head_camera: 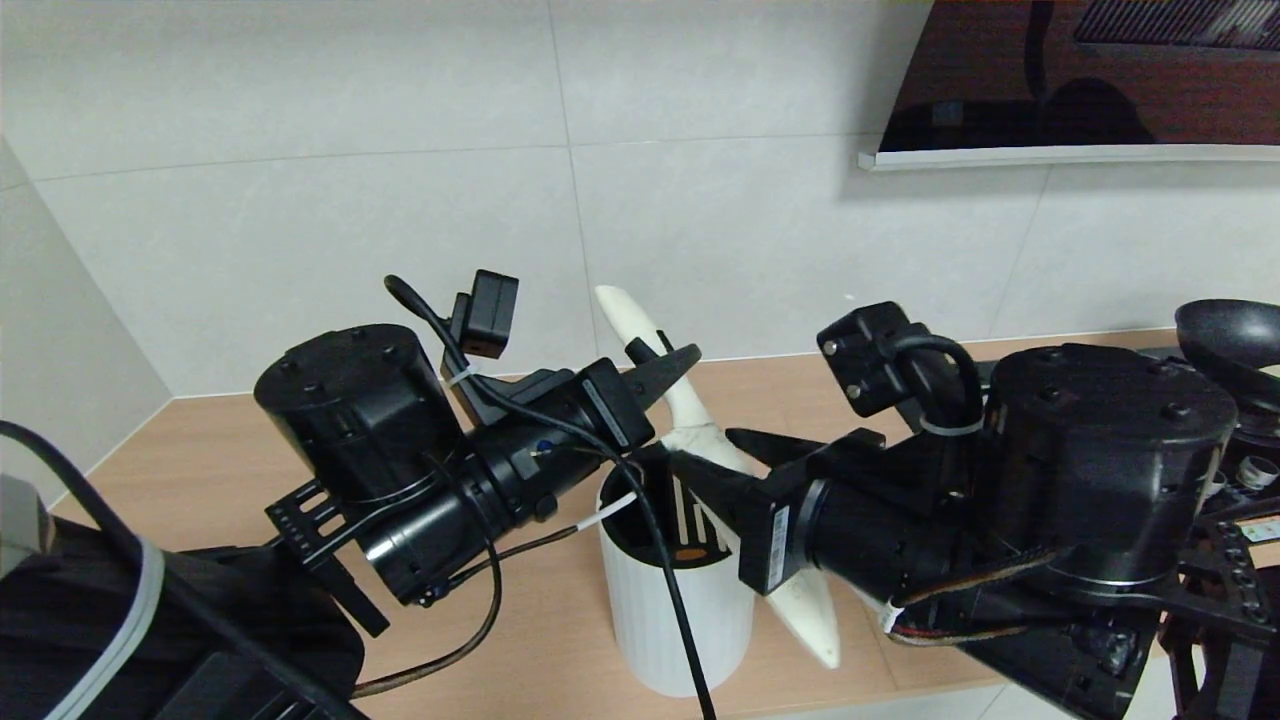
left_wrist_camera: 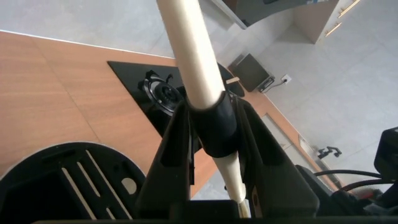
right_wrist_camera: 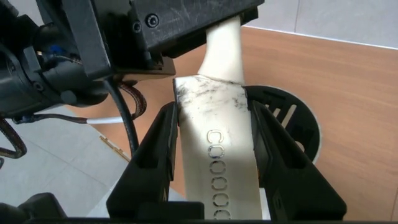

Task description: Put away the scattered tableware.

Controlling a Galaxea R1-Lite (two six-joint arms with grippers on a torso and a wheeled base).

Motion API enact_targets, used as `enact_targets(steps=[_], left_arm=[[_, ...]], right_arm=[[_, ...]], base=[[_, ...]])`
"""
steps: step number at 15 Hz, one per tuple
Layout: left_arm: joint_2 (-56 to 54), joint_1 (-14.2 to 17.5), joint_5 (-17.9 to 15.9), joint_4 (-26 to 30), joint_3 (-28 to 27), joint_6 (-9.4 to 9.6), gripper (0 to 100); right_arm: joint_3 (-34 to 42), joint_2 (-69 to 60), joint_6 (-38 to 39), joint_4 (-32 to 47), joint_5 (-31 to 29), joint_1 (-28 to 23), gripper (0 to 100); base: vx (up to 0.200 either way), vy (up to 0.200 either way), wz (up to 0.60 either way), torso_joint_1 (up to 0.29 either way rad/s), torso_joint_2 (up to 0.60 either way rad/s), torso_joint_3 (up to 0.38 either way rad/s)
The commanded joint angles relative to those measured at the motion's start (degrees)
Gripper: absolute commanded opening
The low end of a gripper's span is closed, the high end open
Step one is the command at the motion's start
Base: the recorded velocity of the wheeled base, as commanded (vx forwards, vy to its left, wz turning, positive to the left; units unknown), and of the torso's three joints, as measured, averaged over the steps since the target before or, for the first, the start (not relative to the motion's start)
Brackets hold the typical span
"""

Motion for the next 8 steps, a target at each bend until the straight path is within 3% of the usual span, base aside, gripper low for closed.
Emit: enact_targets(steps=[1,8], left_arm=[[-0.4,0.5,-0.1,-0.4,-0.2,-0.07,0],[-3.2,1.5,-0.6,-0.4,-0.4,-0.6,0]], right_arm=[[0.1,-0.1,0.0,0.3,0.2,0.0,100],[0.1,-2.2,0.0,0.3,0.2,-1.2,100]], base=[[0.0,0.0,0.0,0.0,0.0,0.0],[0.0,0.0,0.0,0.0,0.0,0.0]])
